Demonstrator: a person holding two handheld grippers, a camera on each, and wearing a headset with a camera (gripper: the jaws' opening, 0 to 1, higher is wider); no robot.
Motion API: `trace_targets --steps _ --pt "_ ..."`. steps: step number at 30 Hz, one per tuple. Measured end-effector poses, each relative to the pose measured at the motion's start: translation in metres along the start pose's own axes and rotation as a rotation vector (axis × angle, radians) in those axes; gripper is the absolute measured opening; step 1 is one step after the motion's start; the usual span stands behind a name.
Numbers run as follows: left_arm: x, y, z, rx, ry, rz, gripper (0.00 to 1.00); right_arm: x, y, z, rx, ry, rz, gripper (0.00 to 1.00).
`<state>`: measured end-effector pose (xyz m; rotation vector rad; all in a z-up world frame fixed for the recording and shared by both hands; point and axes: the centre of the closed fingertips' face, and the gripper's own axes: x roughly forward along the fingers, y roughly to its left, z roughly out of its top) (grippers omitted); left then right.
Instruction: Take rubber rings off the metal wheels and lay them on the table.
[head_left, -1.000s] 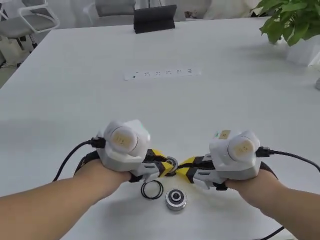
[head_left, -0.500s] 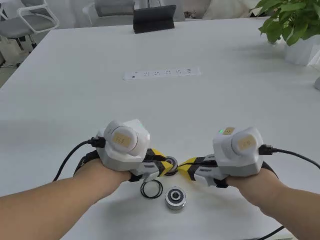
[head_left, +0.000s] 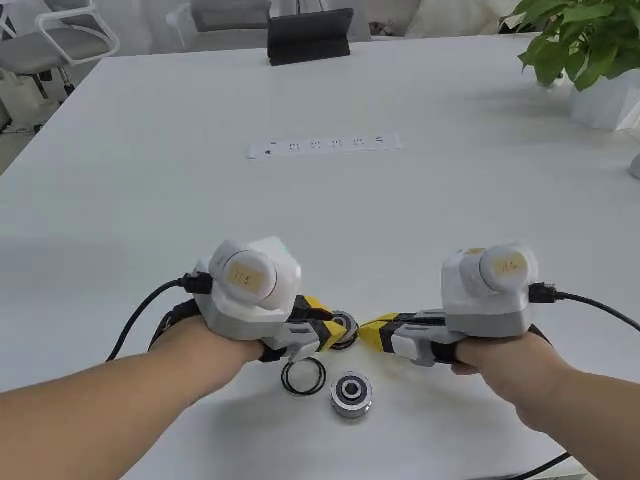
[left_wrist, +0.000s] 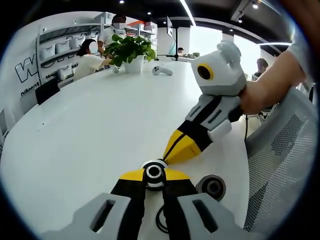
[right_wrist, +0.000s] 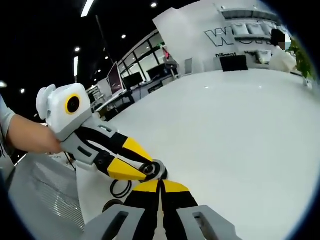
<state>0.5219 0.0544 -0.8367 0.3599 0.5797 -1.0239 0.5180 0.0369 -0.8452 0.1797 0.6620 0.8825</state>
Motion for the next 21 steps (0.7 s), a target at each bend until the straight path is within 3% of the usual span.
trace_targets --steps 21 --pt "0.0008 0.0 0.0012 -0.007 -0.001 0.01 0.07 -0.0002 -0.0011 0.0065 0.209 -0.039 0.018 0.0"
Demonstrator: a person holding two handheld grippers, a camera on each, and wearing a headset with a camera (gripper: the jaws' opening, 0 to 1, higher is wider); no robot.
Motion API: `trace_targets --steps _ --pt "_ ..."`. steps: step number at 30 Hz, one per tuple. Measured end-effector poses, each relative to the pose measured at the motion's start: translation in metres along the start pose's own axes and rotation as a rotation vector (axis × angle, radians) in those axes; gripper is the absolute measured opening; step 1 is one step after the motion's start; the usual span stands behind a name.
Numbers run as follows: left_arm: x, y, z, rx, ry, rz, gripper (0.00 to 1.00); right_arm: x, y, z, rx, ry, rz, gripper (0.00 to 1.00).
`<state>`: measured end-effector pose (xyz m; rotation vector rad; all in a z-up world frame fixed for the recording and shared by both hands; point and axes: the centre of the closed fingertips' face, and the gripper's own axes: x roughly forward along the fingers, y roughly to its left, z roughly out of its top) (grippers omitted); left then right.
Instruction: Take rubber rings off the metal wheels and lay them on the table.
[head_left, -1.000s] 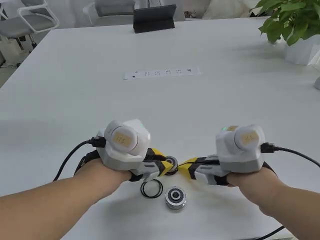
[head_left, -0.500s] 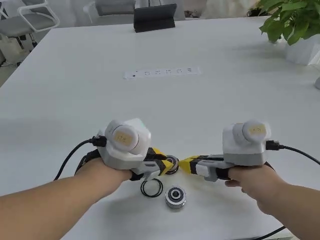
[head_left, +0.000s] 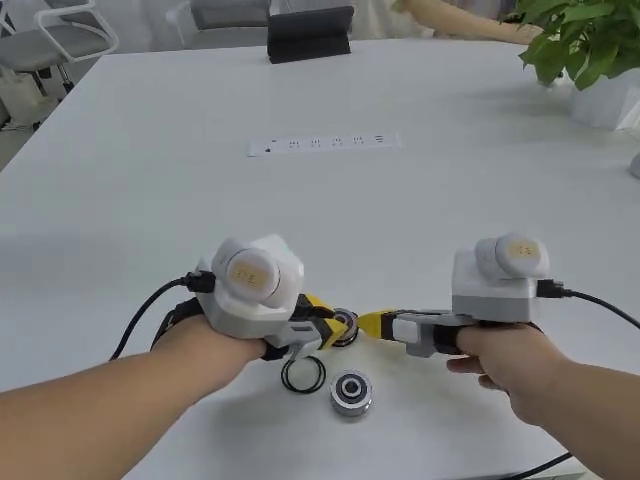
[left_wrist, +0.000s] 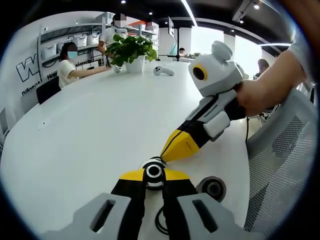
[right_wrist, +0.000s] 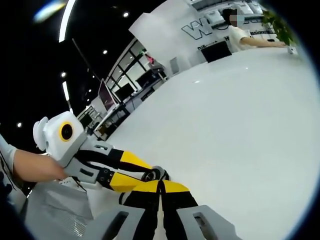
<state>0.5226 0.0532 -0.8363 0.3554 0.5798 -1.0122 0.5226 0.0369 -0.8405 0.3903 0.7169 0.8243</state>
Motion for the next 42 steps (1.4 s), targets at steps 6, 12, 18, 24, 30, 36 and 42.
trace_targets --steps 6,12,18,24,30,36,42 --pt "0.0 0.0 0.0 0.002 0.0 0.0 0.07 -0.001 0.002 0.0 0.036 -0.006 0.008 0.0" --pt "0.0 0.0 0.0 0.002 0.002 0.001 0.07 -0.001 0.004 0.001 0.059 -0.011 0.019 0.0" --pt "0.0 -0.001 0.0 0.004 0.003 0.003 0.07 0.0 0.007 0.001 0.057 -0.01 0.025 0.0" --pt "0.0 -0.001 0.0 0.006 0.005 0.004 0.07 0.001 0.011 0.0 0.059 -0.007 0.035 0.0" --pt "0.0 -0.001 0.0 0.012 0.004 0.005 0.07 0.001 0.014 0.001 0.064 -0.012 0.046 0.0" --pt "0.0 -0.001 0.0 0.011 0.003 0.005 0.07 0.003 0.023 0.002 0.062 -0.015 0.081 0.0" --pt "0.0 -0.001 0.0 0.01 0.002 0.005 0.07 0.0 0.024 0.002 0.083 -0.023 0.102 0.0"
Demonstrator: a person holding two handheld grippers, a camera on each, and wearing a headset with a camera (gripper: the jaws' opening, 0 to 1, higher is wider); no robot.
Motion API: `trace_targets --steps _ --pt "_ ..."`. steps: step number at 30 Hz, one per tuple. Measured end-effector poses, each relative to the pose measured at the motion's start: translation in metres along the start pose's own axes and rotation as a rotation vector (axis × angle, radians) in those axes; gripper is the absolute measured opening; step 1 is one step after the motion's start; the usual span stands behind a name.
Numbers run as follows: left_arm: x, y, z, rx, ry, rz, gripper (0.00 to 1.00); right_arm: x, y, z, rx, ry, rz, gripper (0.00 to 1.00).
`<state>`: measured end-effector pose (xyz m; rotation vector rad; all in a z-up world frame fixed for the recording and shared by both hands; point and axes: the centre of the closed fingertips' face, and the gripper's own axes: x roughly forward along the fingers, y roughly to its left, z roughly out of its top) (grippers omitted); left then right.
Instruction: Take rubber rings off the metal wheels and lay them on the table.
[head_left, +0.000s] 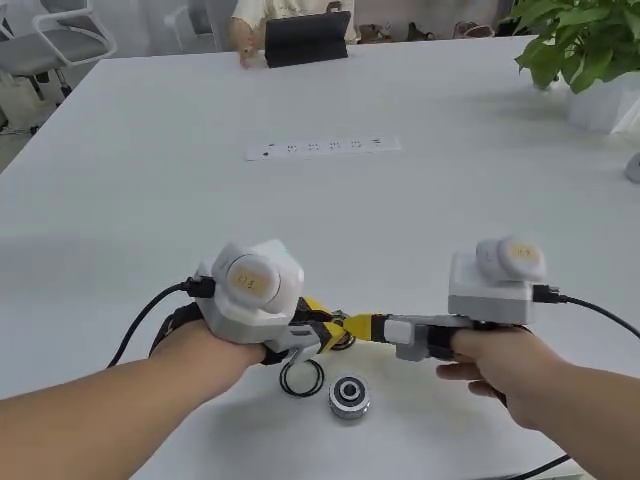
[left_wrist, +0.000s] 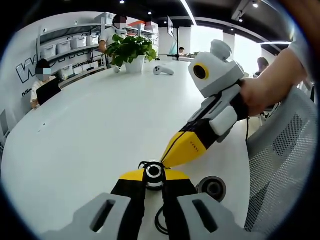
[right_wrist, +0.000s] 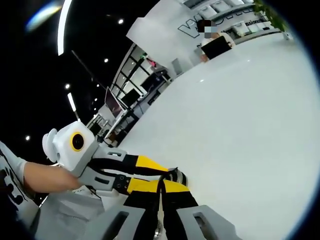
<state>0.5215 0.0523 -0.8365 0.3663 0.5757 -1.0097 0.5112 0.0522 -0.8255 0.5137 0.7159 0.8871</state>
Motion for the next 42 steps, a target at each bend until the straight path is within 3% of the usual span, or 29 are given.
trace_targets --steps 12,25,35,42 --pt "0.001 0.0 0.0 -0.001 -0.002 -0.001 0.07 -0.006 0.011 0.0 0.037 -0.017 0.071 0.0" --pt "0.0 0.0 0.0 0.009 0.007 -0.007 0.08 -0.004 -0.001 0.002 -0.029 -0.004 -0.002 0.0" --pt "-0.007 0.003 -0.002 -0.004 0.012 -0.018 0.12 -0.004 -0.001 0.002 -0.042 0.001 -0.01 0.0" --pt "-0.017 -0.004 -0.001 0.01 0.004 -0.043 0.18 -0.004 -0.001 0.002 -0.04 0.003 -0.01 0.0"
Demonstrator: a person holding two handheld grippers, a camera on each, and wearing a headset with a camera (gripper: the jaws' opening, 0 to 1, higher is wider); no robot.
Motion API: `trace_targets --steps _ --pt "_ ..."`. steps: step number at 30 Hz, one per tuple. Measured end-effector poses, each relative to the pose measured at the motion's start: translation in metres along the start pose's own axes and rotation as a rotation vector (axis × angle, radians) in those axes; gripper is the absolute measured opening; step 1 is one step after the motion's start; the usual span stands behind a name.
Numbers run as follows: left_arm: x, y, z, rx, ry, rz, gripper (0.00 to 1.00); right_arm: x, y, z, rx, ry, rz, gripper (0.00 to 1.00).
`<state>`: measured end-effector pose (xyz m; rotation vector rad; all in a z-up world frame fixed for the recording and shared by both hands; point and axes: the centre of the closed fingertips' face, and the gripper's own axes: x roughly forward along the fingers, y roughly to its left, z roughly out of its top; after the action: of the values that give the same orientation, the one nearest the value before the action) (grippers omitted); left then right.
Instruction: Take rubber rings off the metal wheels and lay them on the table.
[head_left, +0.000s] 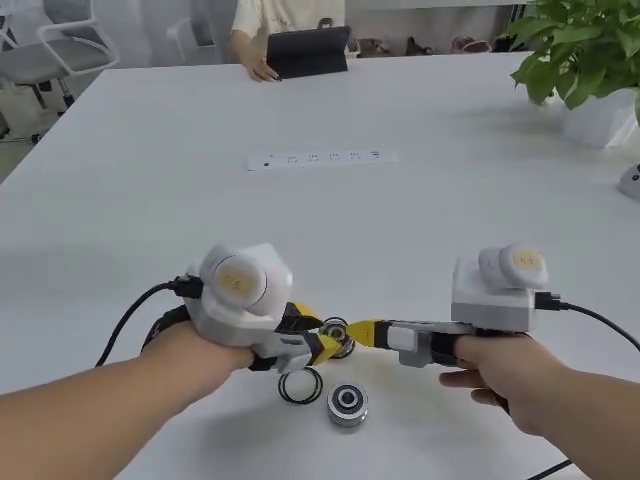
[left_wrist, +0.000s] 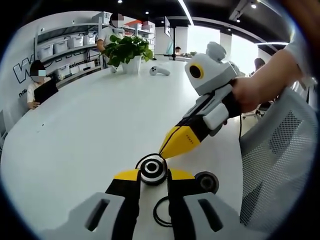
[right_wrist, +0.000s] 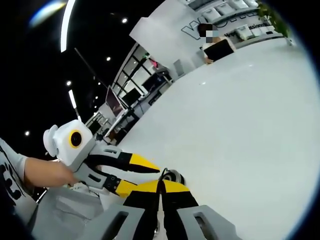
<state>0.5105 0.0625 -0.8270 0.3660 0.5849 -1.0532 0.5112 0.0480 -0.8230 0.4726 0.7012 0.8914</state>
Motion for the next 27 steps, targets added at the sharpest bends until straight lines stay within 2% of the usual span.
trace_targets --steps 7,18,27 --pt "-0.013 -0.006 0.003 0.019 -0.017 -0.021 0.24 0.0 0.002 0.0 0.002 0.004 0.005 0.0" --pt "-0.031 -0.009 0.01 0.007 -0.051 -0.034 0.37 -0.001 0.01 0.001 -0.005 0.009 0.016 0.0" --pt "-0.046 -0.009 0.009 0.005 -0.06 -0.029 0.42 -0.002 0.014 0.005 -0.008 0.005 0.028 0.0"
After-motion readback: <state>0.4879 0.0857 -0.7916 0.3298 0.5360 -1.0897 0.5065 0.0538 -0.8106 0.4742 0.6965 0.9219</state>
